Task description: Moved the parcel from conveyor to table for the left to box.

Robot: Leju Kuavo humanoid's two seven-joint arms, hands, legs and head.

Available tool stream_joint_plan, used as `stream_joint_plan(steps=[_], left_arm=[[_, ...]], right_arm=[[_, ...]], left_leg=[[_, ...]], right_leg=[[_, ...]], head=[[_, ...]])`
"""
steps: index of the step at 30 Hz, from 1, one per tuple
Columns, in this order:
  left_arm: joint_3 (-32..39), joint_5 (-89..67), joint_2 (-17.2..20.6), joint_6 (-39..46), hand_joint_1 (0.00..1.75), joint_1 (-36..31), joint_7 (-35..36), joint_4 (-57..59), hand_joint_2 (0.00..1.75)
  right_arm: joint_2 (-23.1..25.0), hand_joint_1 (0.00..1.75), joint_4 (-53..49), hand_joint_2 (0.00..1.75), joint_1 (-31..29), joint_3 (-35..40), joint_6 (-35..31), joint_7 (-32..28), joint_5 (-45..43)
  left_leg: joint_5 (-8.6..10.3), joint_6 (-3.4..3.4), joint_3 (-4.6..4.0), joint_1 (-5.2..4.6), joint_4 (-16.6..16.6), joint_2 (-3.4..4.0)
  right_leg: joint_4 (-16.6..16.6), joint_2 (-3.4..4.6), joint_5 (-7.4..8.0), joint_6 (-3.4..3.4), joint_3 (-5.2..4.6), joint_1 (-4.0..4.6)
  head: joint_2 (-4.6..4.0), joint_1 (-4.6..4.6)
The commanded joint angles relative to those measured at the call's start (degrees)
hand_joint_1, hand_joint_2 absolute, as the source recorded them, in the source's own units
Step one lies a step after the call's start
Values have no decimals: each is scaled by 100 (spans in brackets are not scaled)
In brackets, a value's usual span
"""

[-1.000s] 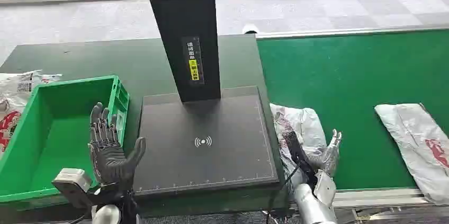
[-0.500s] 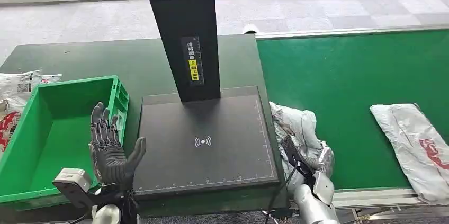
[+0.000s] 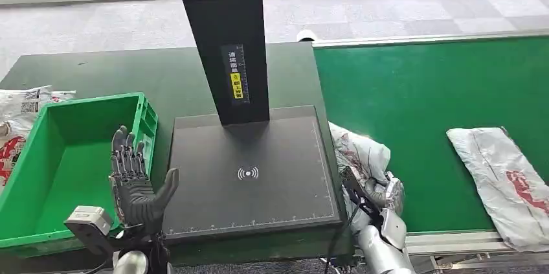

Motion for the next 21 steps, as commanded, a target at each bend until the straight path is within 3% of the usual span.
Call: stream_joint_plan(steps=[1,16,19,20,21], left_arm=[[72,19,111,6,0,-66,26,195,175],[72,19,111,6,0,-66,26,195,175],[106,5,96,-11,0,-31,26,140,175],[110,7,99,-33,0,-28,26,125,175],[115,3,98,-55,0,-70,26,155,175]], right_arm=[[-49,175,125,175,68,217,-21,-18,-55],[-49,175,125,175,68,217,-21,-18,-55],[105,175,-521,175,233,175,-576,-746,-630],[259,175,-1161,175,414,233,-1121,-1668,-1235],[547,175,-2195,175,666,68,-1121,-2901,-1961]], left_leg=[[2,-1,4,4,-6,0],[3,-1,4,5,-7,0],[2,-1,2,4,-6,2],[2,-2,1,6,-6,2],[2,-2,-1,3,-5,2]], right_leg=[[-9,-4,3,-4,6,5],[-11,-3,4,-5,7,5],[-9,-2,4,-5,4,5],[-10,-3,4,-7,5,6],[-7,-2,3,-6,1,4]], head=[[0,0],[0,0],[0,0],[0,0],[0,0]])
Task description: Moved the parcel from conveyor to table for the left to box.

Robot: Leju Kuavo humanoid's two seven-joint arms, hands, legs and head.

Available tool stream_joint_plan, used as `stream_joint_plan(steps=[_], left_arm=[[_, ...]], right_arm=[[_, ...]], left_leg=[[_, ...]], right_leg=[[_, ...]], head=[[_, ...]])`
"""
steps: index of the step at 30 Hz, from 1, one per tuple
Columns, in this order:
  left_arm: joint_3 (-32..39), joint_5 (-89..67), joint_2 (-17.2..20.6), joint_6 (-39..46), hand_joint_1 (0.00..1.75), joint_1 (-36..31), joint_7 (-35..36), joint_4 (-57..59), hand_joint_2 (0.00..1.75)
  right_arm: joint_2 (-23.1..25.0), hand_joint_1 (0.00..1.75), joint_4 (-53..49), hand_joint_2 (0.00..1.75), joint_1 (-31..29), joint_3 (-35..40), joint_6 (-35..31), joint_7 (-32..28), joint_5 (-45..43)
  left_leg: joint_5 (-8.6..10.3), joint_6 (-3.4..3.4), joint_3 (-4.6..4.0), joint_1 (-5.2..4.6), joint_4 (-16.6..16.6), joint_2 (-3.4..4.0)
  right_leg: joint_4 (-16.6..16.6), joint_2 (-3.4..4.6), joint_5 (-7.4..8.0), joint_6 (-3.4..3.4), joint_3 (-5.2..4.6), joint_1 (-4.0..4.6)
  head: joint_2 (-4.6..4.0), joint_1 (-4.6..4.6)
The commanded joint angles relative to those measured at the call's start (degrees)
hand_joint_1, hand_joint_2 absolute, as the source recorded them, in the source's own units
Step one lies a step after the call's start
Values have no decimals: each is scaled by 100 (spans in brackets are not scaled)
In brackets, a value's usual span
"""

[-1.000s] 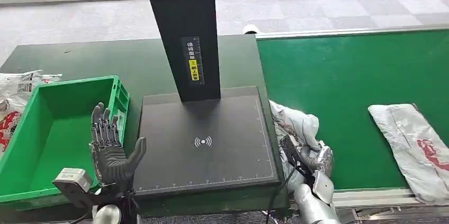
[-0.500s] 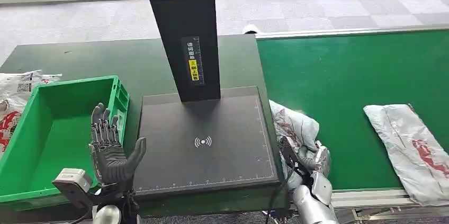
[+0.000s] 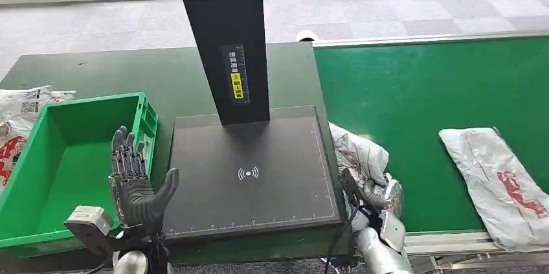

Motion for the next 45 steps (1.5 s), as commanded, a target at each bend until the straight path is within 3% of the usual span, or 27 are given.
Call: stream_joint_plan(steps=[1,4,9,10,24,28,34,35,37,45], left_arm=[[116,13,104,-54,0,-105,26,186,175],[136,33,115,-24,0,-252,26,298,175],[169,38,124,-21,0,-250,26,317,175],[167,19,130,-54,0,-281,26,402,175],[180,-4,130,-13,0,-394,26,497,175],[141,-3,136,-34,0,-433,26,558,175],[133,-4,141,-45,0,-455,26,581,175],[110,-12,144,-85,0,-471,26,597,175],[77,-14,146,-88,0,-533,26,663,175],[23,19,166,-95,0,-630,26,769,175]], right_arm=[[720,175,-2609,175,633,-97,-1050,-3402,-2248],[859,175,-3351,175,791,252,-1050,-3494,-2374],[859,175,-3472,175,745,216,-1050,-3625,-2458],[859,175,-3692,175,686,-6,-1050,-3994,-2930],[859,175,-3625,175,659,358,-1050,-4075,-2882],[859,175,-3838,175,838,1221,-1050,-4075,-3061],[859,175,-3695,175,838,1506,-1050,-4075,-3078],[768,175,-3332,175,778,2161,-984,-4075,-3235],[767,175,-2911,175,622,2784,-867,-4075,-3401],[756,175,-2199,175,405,4065,-345,-4075,-3721]], left_leg=[[1,-1,-4,0,-1,2],[0,-3,-22,-2,3,11],[2,-2,-20,2,-1,2],[2,-2,-15,7,-3,5],[3,-2,-9,5,-6,12],[0,-3,-13,7,-2,20],[2,-1,-12,1,-2,3],[2,-1,-10,4,-4,7],[0,-2,-8,6,-4,28],[1,-5,-7,11,-7,33]], right_leg=[[0,-1,1,-4,-5,1],[9,8,3,-6,-26,-3],[-1,-2,3,-7,-22,4],[-8,0,6,-8,-15,8],[-9,8,7,-6,-11,1],[-5,16,8,-8,-17,6],[-2,1,2,-3,-15,1],[-6,5,5,-5,-14,5],[-8,25,9,-5,-16,6],[-11,29,12,-8,-14,12]], head=[[0,0],[0,2],[0,0],[0,0],[0,0],[0,0],[0,0],[0,0],[0,0],[0,0]])
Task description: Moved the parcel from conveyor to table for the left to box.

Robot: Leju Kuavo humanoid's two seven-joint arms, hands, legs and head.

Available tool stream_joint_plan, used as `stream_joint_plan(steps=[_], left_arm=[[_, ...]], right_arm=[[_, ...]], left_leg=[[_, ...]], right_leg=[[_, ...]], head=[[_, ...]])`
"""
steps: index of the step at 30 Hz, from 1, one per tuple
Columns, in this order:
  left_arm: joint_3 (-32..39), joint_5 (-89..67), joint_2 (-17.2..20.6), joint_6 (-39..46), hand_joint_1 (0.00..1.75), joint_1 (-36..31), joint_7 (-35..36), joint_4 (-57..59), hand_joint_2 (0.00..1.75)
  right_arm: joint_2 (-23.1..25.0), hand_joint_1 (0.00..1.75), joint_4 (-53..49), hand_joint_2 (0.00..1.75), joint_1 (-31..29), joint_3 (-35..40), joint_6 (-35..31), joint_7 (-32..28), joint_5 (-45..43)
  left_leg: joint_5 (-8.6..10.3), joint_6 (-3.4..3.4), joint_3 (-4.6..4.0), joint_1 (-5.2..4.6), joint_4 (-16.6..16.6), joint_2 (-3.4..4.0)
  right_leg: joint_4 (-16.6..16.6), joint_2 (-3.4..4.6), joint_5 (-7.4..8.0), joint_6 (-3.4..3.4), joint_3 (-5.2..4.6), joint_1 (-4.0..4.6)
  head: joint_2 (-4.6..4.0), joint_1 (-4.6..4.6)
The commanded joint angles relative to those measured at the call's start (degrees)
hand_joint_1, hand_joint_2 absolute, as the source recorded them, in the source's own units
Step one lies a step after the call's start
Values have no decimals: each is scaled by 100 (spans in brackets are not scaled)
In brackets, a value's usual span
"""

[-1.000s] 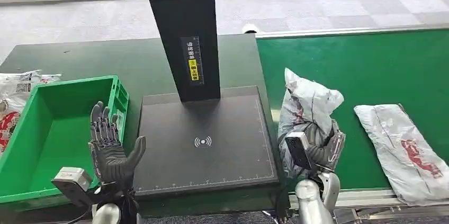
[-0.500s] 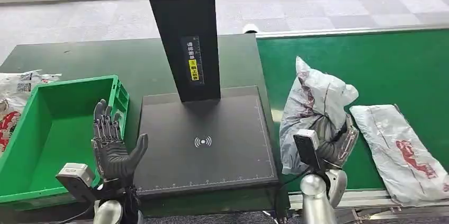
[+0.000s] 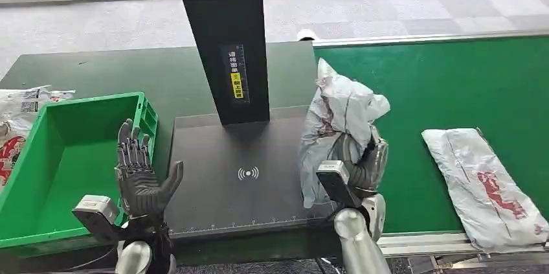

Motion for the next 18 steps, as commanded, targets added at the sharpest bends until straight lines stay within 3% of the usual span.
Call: stream_joint_plan(steps=[1,7,18], left_arm=[[23,27,166,-43,0,-295,26,439,175],[-48,63,163,-53,0,-222,26,431,175],[-48,63,163,-53,0,-222,26,431,175]], right_arm=[[-72,175,1160,175,-320,1914,427,2,-273],[-175,175,1757,175,-365,1909,549,104,-229],[-175,175,1757,175,-365,1909,549,104,-229]], left_leg=[[-2,-4,13,8,-7,23],[3,-1,20,10,-15,2],[3,-2,13,9,-11,2]], right_leg=[[-10,20,6,-7,7,10],[-21,-1,4,-5,20,13],[-16,-2,5,-7,14,6]], head=[[0,0],[0,0],[0,0]])
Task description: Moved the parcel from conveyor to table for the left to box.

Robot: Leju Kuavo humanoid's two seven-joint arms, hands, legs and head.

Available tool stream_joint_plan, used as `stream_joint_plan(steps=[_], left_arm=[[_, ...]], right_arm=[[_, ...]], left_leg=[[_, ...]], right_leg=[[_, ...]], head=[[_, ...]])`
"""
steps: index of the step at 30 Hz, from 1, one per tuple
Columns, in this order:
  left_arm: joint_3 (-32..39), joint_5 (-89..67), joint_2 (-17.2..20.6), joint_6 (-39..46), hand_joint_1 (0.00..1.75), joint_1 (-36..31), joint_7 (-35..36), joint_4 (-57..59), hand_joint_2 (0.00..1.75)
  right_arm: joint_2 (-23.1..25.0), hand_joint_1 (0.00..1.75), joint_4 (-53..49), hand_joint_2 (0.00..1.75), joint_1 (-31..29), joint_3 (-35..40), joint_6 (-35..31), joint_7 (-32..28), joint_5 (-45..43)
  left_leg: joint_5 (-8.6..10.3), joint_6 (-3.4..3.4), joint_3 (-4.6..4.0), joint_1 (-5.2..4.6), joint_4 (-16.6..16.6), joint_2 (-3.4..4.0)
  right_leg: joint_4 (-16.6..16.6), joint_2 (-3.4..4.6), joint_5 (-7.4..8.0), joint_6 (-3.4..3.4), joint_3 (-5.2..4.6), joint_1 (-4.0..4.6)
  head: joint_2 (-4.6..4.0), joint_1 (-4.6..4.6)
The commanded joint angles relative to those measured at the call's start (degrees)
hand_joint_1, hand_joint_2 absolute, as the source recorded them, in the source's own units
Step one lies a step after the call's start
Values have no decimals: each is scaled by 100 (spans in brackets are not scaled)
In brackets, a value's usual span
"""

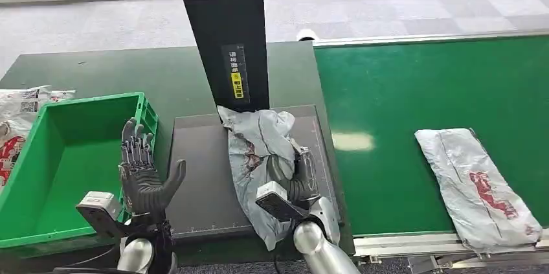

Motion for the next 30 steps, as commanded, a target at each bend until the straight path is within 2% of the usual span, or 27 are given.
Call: stream_joint_plan(steps=[1,8,9,10,11,12,13,19,20,23,30], left_arm=[[-48,26,163,-9,0,-138,24,300,175],[-117,60,209,66,0,19,24,132,175],[-128,52,206,62,0,33,24,124,175],[-145,52,210,66,0,54,24,104,175],[-160,50,216,76,0,72,24,85,175],[-170,49,222,71,0,79,24,82,175],[-181,46,225,83,0,87,24,79,175],[-204,9,219,104,0,94,24,136,175],[-195,17,216,140,0,111,24,107,175],[-162,41,226,224,0,139,24,44,175],[-141,52,229,258,0,146,24,17,175]], right_arm=[[-155,175,523,175,-149,282,10,8,-22],[-139,175,1170,175,-323,318,144,80,142],[-147,169,1369,175,-401,371,200,289,283],[-155,35,1651,175,-504,408,317,639,452],[-192,0,2114,175,-677,557,544,1356,852],[-227,0,2444,175,-796,708,628,1867,1250],[-212,0,2648,175,-835,691,619,2026,1370],[-264,0,2965,175,-925,481,677,2593,1539],[-276,0,2899,175,-904,390,622,2560,1540],[-265,0,2600,175,-834,-51,579,1805,1088],[-277,0,2549,175,-862,-148,472,1798,1079]], left_leg=[[3,-2,13,6,-10,0],[2,-1,17,8,-14,9],[1,-1,20,8,-14,12],[0,-1,15,6,-10,10],[2,-1,20,8,-15,14],[2,-1,17,7,-12,12],[0,-1,18,6,-10,14],[3,-1,22,4,-11,0],[6,-1,27,9,-19,1],[8,0,37,7,-15,-8],[6,0,38,6,-9,-9]], right_leg=[[-13,-4,3,-6,14,8],[-20,5,7,-6,19,14],[-19,8,6,-6,20,14],[-14,6,5,-5,15,12],[-21,9,8,-6,20,14],[-17,8,7,-5,17,13],[-14,11,6,-4,18,12],[-14,-3,3,-4,23,10],[-26,-4,9,-7,30,16],[-22,-12,7,-5,41,13],[-16,-12,5,-4,43,12]], head=[[0,0],[0,0],[0,0],[0,0],[0,0],[0,0],[0,2],[0,0],[0,0],[0,0],[0,0]])
